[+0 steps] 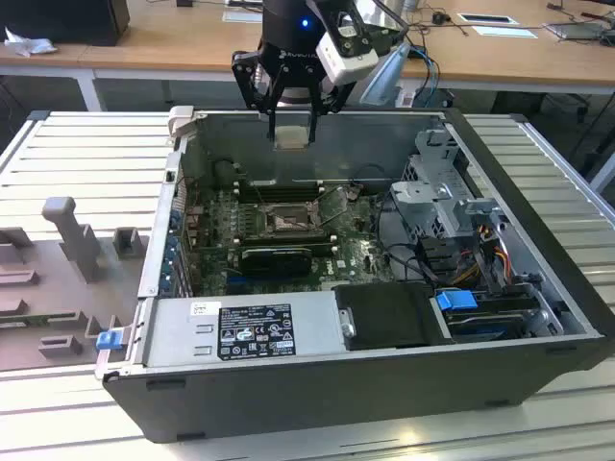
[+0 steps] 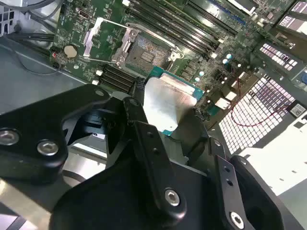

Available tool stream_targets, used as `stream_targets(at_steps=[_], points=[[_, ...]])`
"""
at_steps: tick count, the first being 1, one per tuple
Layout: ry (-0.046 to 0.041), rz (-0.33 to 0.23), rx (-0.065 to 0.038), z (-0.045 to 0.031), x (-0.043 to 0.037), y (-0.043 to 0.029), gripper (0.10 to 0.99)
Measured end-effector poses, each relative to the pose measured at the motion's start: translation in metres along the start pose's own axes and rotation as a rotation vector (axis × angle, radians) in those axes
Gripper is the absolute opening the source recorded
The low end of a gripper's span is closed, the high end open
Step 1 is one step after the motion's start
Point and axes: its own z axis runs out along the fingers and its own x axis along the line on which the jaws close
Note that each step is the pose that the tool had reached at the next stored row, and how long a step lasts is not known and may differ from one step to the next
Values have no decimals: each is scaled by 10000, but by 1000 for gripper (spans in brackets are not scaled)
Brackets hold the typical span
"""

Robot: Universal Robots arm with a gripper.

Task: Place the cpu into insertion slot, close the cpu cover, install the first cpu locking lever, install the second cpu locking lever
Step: 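Place the cpu into insertion slot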

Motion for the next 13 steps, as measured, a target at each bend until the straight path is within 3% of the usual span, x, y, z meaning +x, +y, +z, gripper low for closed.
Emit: stream_targets(at_steps=[13], points=[[-18,203,-4,0,0,0,525]])
